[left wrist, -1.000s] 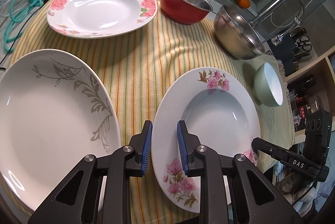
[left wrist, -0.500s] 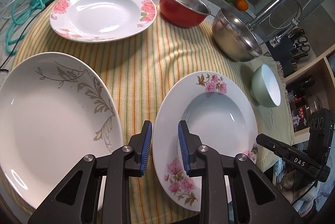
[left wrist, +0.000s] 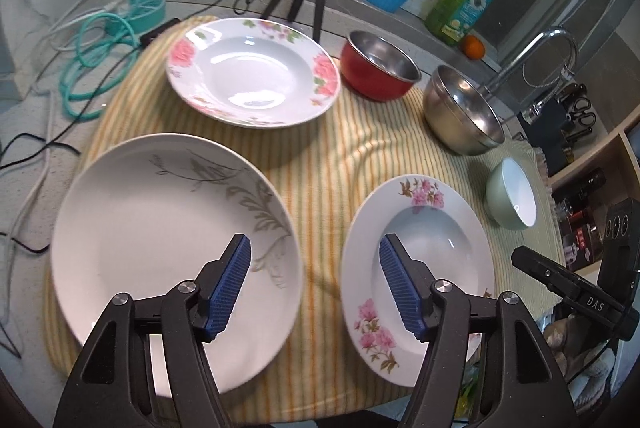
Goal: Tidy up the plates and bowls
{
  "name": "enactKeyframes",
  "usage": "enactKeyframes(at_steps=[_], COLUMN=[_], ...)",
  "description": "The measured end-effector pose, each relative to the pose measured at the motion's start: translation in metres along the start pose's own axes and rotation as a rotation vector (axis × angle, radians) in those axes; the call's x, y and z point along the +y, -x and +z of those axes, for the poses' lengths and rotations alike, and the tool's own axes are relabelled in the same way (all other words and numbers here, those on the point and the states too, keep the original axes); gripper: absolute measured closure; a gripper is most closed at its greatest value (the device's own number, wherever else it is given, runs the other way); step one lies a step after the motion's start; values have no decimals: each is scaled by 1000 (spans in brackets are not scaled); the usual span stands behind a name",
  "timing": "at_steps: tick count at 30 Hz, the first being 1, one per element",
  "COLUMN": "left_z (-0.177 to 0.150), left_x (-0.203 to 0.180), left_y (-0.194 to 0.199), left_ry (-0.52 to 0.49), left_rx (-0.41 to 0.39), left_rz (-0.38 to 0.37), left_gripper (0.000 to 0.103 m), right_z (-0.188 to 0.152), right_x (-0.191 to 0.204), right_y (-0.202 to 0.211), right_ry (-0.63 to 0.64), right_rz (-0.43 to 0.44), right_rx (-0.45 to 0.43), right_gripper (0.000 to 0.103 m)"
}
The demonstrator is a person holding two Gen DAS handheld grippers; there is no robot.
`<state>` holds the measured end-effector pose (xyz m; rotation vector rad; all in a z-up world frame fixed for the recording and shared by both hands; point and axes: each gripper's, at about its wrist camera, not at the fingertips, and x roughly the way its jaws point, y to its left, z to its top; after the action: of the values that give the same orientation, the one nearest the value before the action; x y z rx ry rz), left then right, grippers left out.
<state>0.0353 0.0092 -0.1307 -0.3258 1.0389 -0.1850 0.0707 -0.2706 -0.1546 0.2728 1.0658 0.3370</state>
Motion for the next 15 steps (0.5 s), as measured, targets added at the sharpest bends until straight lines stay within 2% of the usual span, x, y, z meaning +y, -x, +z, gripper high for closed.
enactKeyframes(at_steps=[9, 15], left_z=[-3, -14], left_x=[42, 79], left_y=[32, 42], left_ry=[83, 165], left_rx=[-76, -92], left_rz=[78, 129], left_gripper=[36, 36], right_z=[14, 18], right_x=[49, 87], right_y=[-20, -39], right_ry=[95, 172], right_rz=[73, 125], right_rx=[19, 47], right_gripper=[22, 22])
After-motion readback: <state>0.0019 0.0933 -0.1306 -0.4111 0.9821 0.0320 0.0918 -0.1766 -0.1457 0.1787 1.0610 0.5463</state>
